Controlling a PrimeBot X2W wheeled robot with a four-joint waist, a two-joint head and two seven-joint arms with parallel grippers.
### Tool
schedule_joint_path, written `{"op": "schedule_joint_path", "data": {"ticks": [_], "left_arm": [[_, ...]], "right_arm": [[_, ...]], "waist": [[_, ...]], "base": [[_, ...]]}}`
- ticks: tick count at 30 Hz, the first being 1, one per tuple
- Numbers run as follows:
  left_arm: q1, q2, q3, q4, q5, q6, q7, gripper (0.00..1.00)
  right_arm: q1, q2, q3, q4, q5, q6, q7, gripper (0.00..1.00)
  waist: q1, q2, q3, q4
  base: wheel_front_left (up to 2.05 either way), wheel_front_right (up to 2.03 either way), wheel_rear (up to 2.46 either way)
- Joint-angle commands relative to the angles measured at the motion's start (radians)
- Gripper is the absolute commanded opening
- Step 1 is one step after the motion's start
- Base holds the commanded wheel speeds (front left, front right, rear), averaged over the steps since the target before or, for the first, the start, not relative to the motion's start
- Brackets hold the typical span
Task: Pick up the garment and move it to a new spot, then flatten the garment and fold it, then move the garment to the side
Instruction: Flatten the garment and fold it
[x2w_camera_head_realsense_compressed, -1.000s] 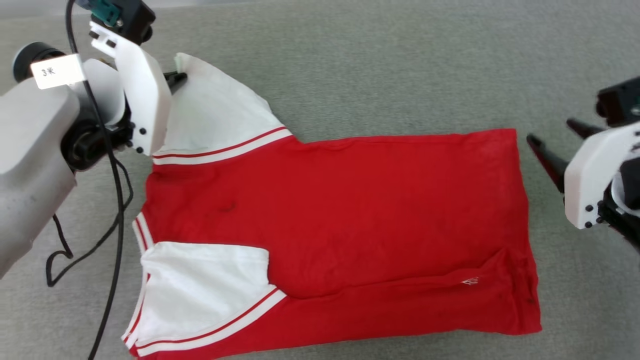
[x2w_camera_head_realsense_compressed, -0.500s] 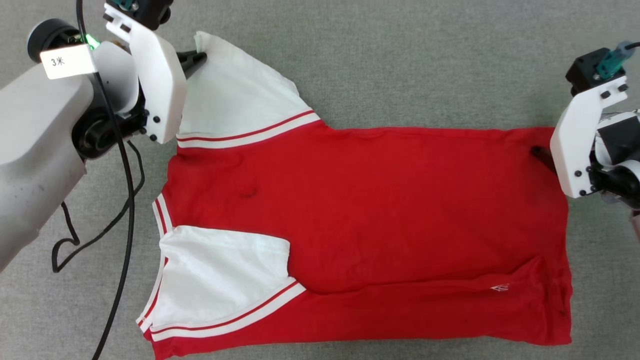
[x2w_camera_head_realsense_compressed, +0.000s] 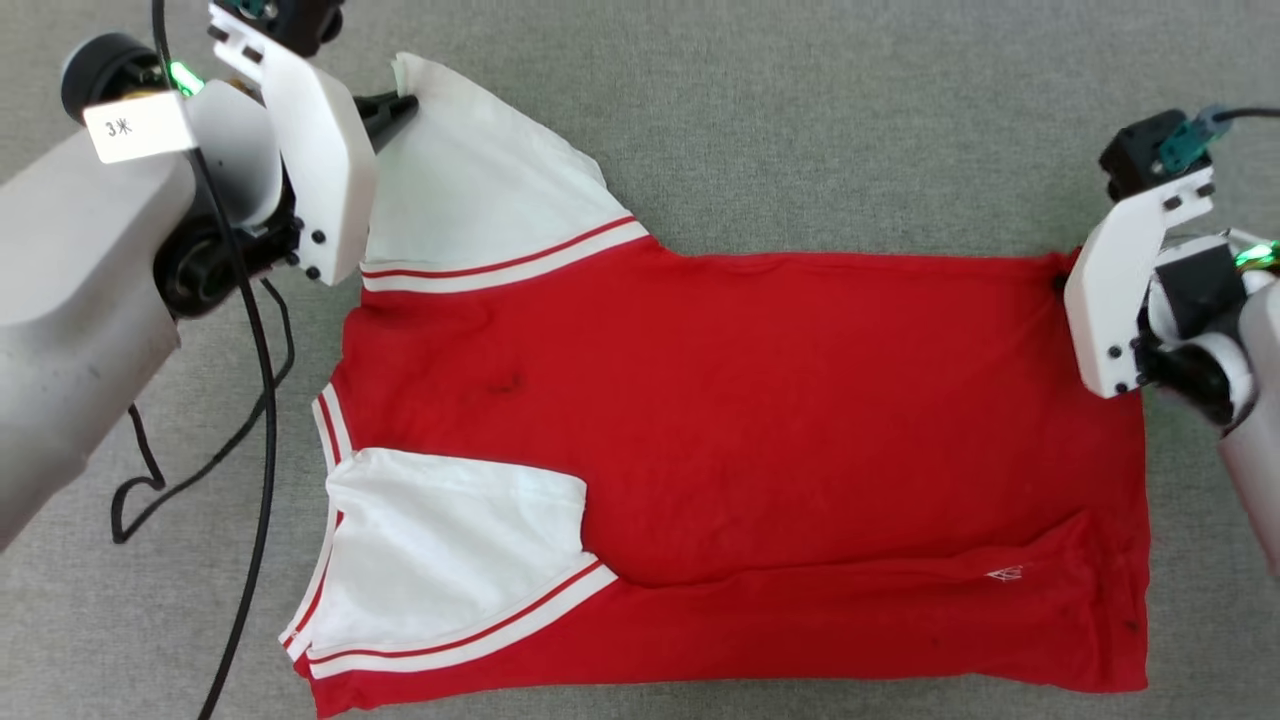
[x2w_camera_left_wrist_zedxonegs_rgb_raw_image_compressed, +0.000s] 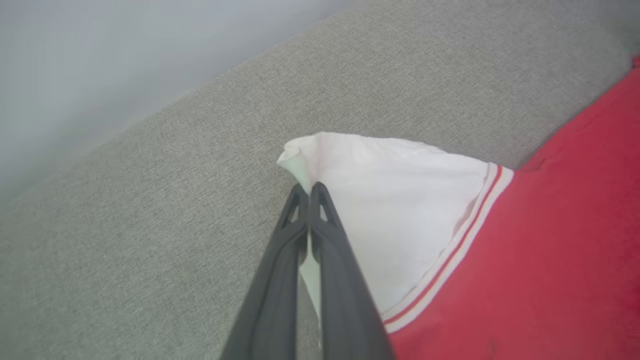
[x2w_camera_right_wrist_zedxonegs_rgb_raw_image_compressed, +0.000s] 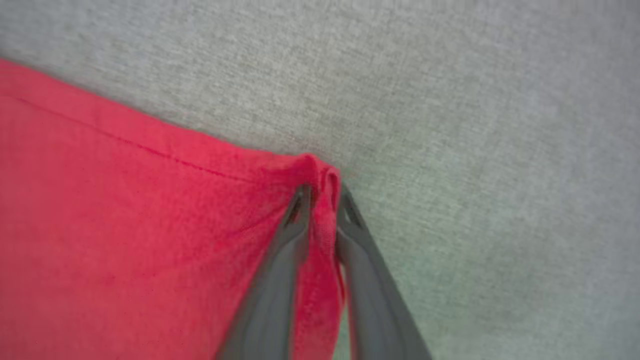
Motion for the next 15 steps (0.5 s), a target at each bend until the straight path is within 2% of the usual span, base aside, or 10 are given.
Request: {"op": "schedule_joint_path", "data": {"ticks": [1,7,15], "left_arm": [[0.023,-0.002,-0.005,0.008,-0.005,-0.001,-0.014,0.00],[0.079,0.000,-0.018,0.021,0.000,-0.001,-0.068,0.00],[0.213,0.032,-0.024,-0.004,0.003,0.001,-0.146,0.00]], "right_arm": [[0.029,0.014,0.015,0.035,0.008,-0.001,-0.031,0.00],[0.046,-0.003,-0.013,0.039,0.021,-0.001,-0.214,0.00],[0.169,-0.007,-0.011,0.006,0.069,-0.001,-0.351,0.00]], "waist": [[0.0003,0.0000,-0.026,-0.003],[0.0003,0.0000,-0.107,0.000],[0.0003,0.0000,-0.235,-0.003]], "base": [[0.00,0.00,0.00],[0.00,0.00,0.00],[0.00,0.00,0.00]]}}
